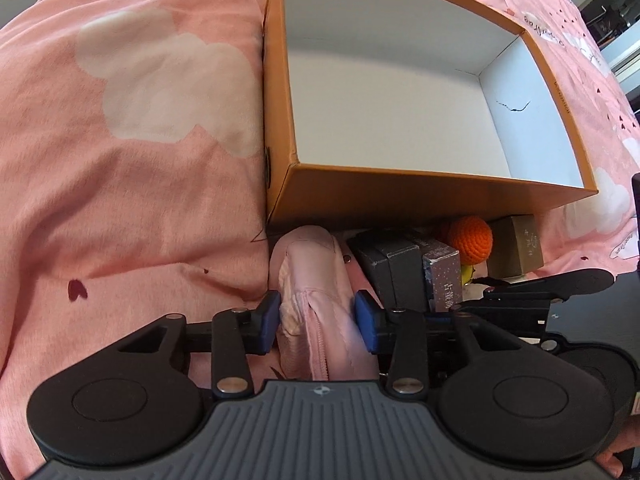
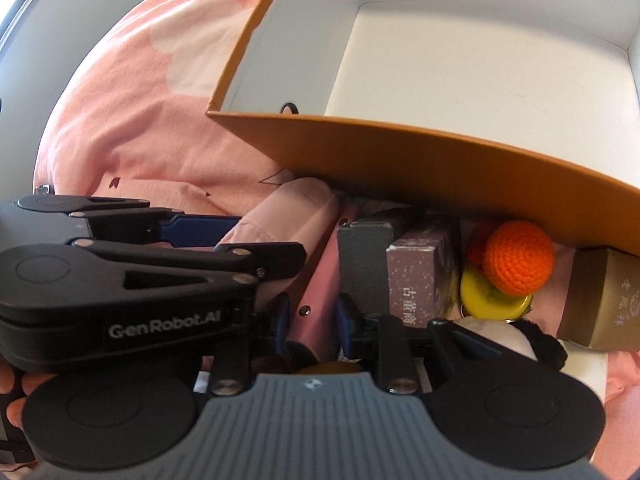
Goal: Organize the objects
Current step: 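Grasp the pink pouch with the left tool while the right tool grasps the pink card holder, then lift the pink pouch and pink card holder with both tools into the box, then open the left tool releasing the pouch while the right tool lowers the card holder, then lay the pink card holder flat beside the pouch and open the right tool, then grasp the dark grey box with the left tool while the right tool grasps the mauve box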
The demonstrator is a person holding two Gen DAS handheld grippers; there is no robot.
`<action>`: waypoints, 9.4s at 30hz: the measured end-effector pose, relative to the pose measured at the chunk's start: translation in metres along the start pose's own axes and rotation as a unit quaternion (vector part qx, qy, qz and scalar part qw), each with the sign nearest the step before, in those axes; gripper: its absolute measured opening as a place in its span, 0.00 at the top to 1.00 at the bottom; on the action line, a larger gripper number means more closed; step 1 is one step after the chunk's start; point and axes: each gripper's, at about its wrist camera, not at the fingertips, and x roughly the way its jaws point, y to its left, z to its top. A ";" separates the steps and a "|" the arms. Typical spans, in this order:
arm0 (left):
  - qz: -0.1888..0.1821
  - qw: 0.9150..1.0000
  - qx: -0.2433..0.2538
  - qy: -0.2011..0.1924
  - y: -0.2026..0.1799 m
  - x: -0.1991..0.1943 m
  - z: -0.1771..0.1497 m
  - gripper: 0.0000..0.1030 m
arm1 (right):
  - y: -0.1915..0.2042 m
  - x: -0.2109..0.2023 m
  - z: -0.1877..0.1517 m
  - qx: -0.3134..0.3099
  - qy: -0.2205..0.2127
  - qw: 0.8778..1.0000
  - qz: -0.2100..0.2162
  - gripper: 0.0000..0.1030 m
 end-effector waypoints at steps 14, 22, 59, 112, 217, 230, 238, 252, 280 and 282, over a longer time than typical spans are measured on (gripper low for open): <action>-0.026 0.993 -0.025 -0.115 0.001 -0.066 -0.032 0.73 | 0.006 -0.055 -0.024 -0.046 -0.067 0.997 -0.018 0.81; -0.036 0.981 -0.005 -0.193 -0.017 -0.111 -0.037 0.74 | 0.011 -0.117 -0.031 -0.058 -0.145 0.988 -0.004 0.83; -0.031 0.973 0.006 -0.230 -0.047 -0.064 0.056 0.75 | -0.050 -0.138 0.046 0.048 -0.282 0.957 -0.052 0.84; 0.122 0.962 0.189 -0.153 -0.062 0.004 0.045 0.39 | -0.070 -0.029 0.070 0.054 -0.138 0.988 -0.048 0.81; -0.020 0.984 -0.031 -0.171 0.026 -0.029 0.059 0.68 | -0.029 -0.023 0.070 0.043 -0.180 0.983 0.006 0.86; -0.020 0.986 -0.048 -0.158 0.033 -0.013 0.059 0.61 | -0.028 -0.013 0.074 0.029 -0.162 0.986 -0.006 0.72; -0.019 0.989 -0.066 -0.134 0.039 0.002 0.060 0.67 | -0.014 -0.008 0.076 -0.005 -0.158 0.987 -0.032 0.74; -0.023 0.989 -0.070 -0.130 0.038 0.005 0.060 0.71 | 0.006 -0.004 0.080 -0.099 -0.143 0.981 -0.082 0.85; -0.022 0.984 -0.033 -0.171 0.024 -0.036 0.043 0.52 | -0.038 -0.047 0.065 -0.024 -0.159 0.983 -0.085 0.81; -0.015 0.984 -0.020 -0.176 0.019 -0.049 0.037 0.52 | -0.032 -0.059 0.056 -0.029 -0.168 0.982 -0.076 0.81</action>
